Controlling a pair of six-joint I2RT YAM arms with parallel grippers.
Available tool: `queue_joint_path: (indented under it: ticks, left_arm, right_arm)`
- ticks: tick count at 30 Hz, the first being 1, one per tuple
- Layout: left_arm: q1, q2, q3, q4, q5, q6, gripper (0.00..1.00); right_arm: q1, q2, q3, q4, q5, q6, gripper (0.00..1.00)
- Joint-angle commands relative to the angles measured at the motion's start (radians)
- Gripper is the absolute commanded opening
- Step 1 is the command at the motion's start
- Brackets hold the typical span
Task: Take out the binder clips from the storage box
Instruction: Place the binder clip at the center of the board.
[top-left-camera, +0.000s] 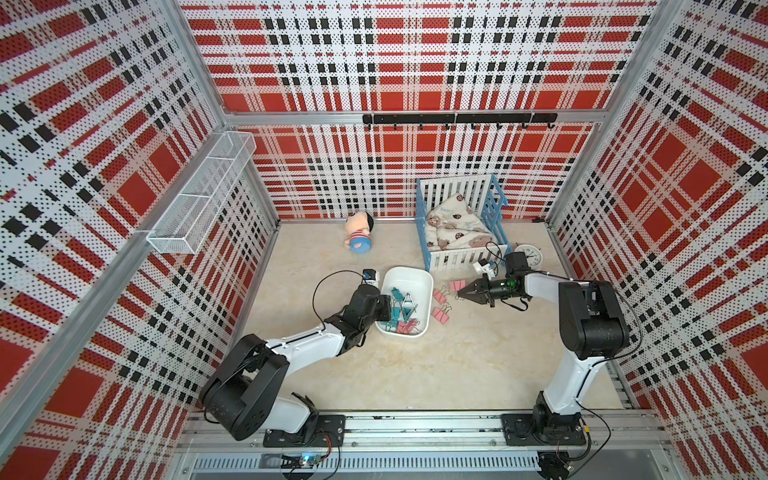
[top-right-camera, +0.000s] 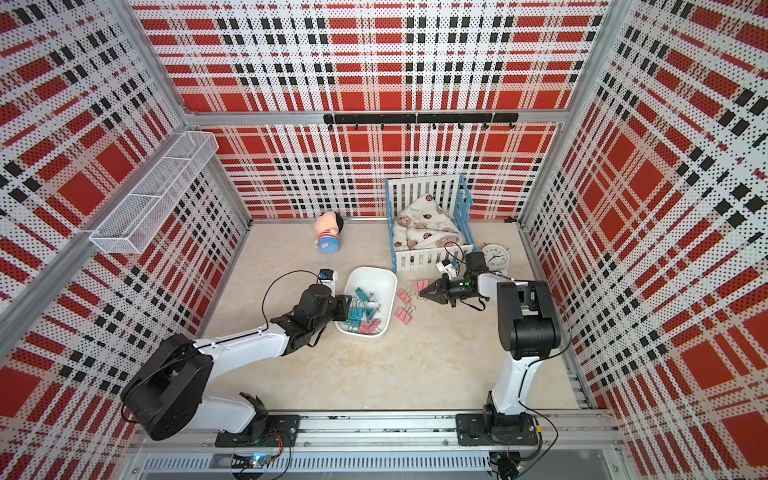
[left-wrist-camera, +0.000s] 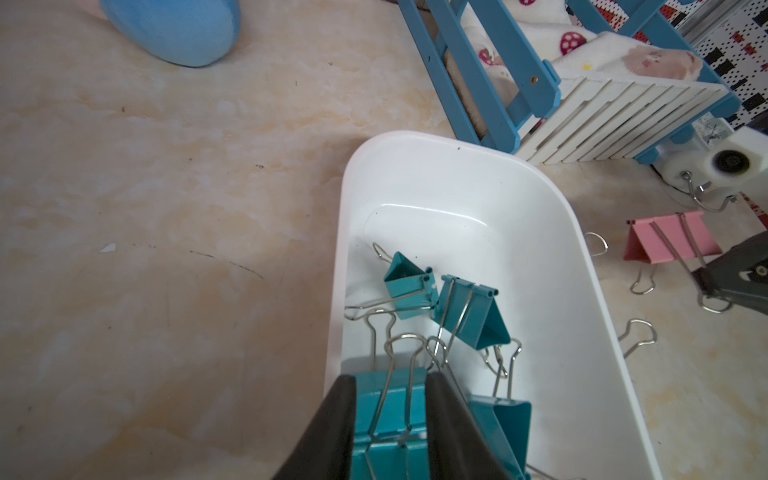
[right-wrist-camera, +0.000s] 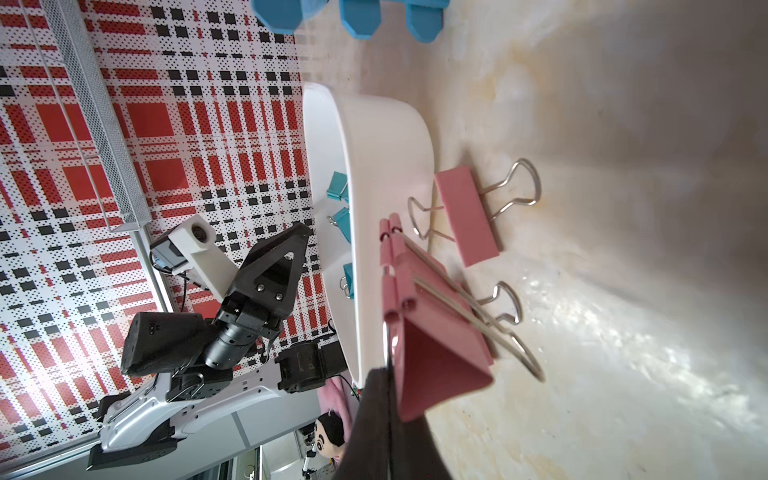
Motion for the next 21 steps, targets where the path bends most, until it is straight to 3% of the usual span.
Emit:
queue_joint_path:
  ticks: [1,21]
  left_arm:
    - [0.001,-0.026,-0.015,0.016,-0.013,0.014,0.35]
    - [0.006,-0.02,-0.013,0.026,-0.014,0.015,0.35]
  right_arm:
    - [-0.008,0.036,0.032,-0.015,-0.01,-0.023,0.06]
    - [-0.033,0.109,0.077,-0.046,0.006,-0.035,0.1]
